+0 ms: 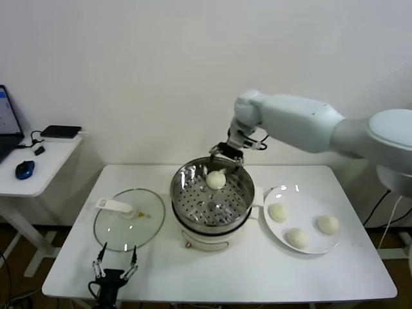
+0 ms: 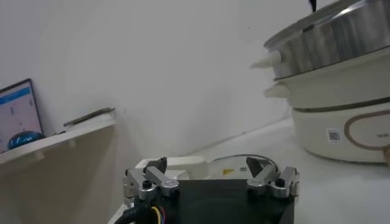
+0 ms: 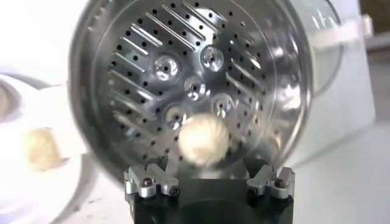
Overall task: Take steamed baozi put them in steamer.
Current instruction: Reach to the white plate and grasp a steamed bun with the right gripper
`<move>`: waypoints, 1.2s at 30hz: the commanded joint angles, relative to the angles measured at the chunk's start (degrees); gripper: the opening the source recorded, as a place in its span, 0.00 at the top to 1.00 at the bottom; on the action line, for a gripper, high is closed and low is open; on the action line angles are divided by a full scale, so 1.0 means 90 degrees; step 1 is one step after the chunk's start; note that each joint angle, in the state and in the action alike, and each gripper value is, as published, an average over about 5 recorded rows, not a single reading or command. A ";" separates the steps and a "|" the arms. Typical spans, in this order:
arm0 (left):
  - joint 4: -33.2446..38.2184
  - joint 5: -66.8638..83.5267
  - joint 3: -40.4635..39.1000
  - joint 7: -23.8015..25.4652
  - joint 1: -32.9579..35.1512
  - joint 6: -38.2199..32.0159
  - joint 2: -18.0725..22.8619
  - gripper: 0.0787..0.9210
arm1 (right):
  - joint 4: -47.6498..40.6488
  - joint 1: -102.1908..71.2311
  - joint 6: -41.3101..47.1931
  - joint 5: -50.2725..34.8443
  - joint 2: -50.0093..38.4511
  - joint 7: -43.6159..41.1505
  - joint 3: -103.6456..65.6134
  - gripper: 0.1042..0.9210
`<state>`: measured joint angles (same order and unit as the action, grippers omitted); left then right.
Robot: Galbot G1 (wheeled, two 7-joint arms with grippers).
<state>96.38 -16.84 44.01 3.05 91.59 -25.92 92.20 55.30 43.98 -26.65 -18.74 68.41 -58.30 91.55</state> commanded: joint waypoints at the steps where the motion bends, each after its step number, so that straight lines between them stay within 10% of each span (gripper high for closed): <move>1: -0.0008 -0.0013 0.0001 0.0009 0.0009 0.0016 0.0309 0.12 | 0.0398 0.1095 0.1592 -0.1766 -0.0979 -0.0289 0.1307 0.12; 12: -0.0077 -0.0010 0.0015 0.0033 -0.0010 0.0001 0.0262 0.12 | 0.1603 0.0539 0.4227 -0.2308 -0.2196 0.0545 0.2054 0.12; 36: -0.0314 -0.0075 0.0121 0.0040 -0.0078 -0.0043 0.0224 0.12 | 0.0721 -0.2362 0.4509 -0.1102 -0.1932 0.1049 -0.0015 0.12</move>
<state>93.71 -17.45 45.03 3.44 90.91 -26.28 92.20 62.97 28.44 11.83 -30.21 51.69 -49.58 95.09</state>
